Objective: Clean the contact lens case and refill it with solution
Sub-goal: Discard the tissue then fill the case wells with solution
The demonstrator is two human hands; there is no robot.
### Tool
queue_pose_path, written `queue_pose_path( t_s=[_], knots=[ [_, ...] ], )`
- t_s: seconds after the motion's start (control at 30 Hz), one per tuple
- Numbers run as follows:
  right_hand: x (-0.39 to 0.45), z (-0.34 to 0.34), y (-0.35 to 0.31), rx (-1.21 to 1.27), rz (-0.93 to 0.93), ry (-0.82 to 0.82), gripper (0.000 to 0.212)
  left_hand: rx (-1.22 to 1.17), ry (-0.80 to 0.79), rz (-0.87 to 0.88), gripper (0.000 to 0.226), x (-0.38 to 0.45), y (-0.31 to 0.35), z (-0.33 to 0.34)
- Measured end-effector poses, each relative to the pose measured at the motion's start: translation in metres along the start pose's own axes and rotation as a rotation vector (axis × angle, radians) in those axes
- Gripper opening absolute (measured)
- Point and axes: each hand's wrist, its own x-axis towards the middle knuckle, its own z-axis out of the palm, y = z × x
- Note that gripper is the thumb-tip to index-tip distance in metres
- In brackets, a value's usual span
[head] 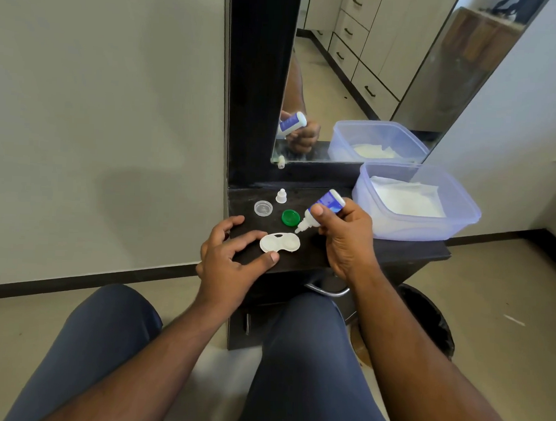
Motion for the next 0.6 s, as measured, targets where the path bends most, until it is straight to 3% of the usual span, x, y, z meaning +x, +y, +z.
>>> queue_pose_path(
  t_s=[0.37, 0.6],
  knots=[
    [-0.0015, 0.0016, -0.0003, -0.052, -0.021, -0.065, 0.026, 0.009, -0.001, 0.009, 0.032, 0.001, -0.0007, -0.0007],
    [-0.0008, 0.0006, 0.0018, -0.07, -0.032, -0.07, 0.018, 0.002, -0.008, -0.001, 0.034, 0.0002, -0.0027, 0.0]
  ],
)
